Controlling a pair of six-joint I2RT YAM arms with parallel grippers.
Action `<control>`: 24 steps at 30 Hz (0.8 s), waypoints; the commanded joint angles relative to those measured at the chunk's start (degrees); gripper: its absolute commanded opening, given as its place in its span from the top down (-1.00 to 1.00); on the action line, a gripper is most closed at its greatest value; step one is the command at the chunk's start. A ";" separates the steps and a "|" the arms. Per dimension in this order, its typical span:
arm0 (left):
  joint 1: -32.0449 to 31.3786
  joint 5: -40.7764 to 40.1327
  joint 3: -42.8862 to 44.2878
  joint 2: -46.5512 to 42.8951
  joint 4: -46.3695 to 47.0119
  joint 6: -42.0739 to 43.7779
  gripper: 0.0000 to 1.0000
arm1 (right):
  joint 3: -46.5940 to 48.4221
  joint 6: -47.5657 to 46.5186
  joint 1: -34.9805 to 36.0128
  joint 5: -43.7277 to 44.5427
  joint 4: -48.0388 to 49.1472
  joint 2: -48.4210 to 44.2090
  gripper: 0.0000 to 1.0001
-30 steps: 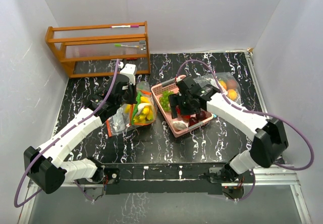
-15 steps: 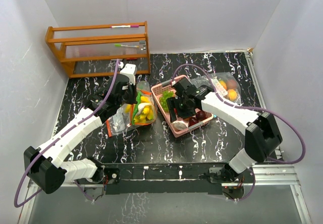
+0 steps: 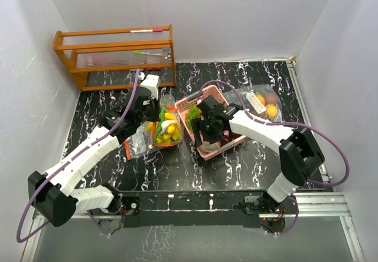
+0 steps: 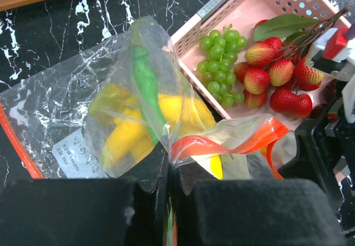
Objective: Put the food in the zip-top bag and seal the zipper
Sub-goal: Pick up the fake vegetable from the bin.
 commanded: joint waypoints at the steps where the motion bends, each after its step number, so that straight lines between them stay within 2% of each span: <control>1: -0.22 -0.58 0.30 -2.08 1.06 0.52 1.00 | -2.89 1.09 0.00 7.08 3.87 4.59 -0.36; 5: -0.22 -0.83 0.29 -2.33 0.75 0.60 1.00 | -3.33 2.67 -0.05 10.92 3.39 4.08 -0.36; 9: -0.23 -0.81 0.06 -2.31 0.92 0.62 1.00 | -2.81 3.16 -0.02 12.04 5.01 -1.30 -0.35; 13: -0.22 -0.08 0.19 -1.87 1.39 0.36 1.00 | 0.86 2.50 0.05 10.05 1.88 -1.99 -0.35; 20: -0.22 -0.27 0.48 -2.32 1.01 0.52 1.00 | 0.75 3.29 0.00 9.76 2.63 -5.02 -0.35; 24: -0.20 -0.31 0.56 -2.46 0.80 0.62 1.00 | 1.62 5.17 0.00 14.10 2.57 -8.53 -0.33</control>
